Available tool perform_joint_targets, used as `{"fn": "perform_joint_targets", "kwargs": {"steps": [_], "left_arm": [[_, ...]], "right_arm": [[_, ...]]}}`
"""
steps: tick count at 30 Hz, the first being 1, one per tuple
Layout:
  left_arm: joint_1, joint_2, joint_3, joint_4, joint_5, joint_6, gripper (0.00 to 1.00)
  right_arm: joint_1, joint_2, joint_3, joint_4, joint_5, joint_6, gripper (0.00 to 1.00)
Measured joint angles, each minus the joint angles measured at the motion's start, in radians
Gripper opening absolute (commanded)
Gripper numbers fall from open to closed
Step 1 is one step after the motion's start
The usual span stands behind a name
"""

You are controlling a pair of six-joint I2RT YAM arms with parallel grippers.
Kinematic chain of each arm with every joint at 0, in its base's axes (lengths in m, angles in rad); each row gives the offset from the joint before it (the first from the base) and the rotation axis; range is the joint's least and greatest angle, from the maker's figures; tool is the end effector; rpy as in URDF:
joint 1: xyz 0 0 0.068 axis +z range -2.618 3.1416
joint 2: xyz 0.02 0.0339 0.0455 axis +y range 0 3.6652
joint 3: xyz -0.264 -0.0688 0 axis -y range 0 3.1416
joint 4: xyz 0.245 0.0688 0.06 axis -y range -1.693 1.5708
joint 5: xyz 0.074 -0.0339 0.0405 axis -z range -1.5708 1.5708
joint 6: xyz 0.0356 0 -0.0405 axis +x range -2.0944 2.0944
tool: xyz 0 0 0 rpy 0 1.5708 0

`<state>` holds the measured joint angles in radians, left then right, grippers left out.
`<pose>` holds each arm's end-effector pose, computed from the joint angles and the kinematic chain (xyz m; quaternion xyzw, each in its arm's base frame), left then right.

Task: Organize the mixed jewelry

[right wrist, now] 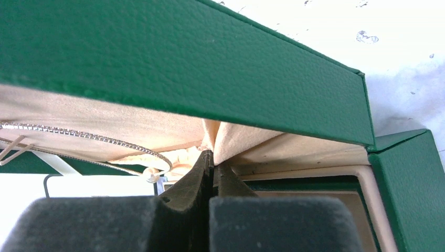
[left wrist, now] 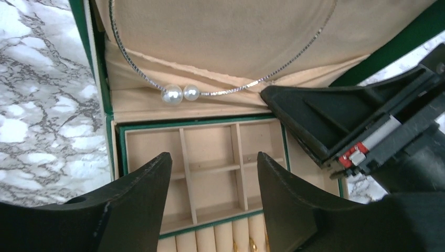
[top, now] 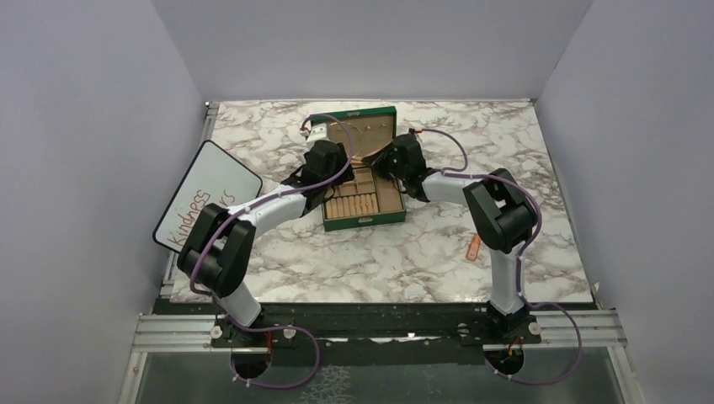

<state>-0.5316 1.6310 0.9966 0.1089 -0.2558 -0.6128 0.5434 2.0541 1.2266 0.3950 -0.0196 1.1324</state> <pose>0.3171 -0.1760 0.2257 -0.0985 0.8561 -0.1752 0.4761 0.3867 0.2344 0.1616 0.2394 0.8076 0.4060 0.3544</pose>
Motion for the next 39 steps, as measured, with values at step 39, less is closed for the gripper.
{"fn": "perform_joint_targets", "kwargs": {"steps": [39], "left_arm": [[0.041, 0.175, 0.092, 0.164, -0.069, 0.008, 0.45]], "right_arm": [[-0.003, 0.001, -0.037, 0.079, -0.018, -0.015, 0.01]]}}
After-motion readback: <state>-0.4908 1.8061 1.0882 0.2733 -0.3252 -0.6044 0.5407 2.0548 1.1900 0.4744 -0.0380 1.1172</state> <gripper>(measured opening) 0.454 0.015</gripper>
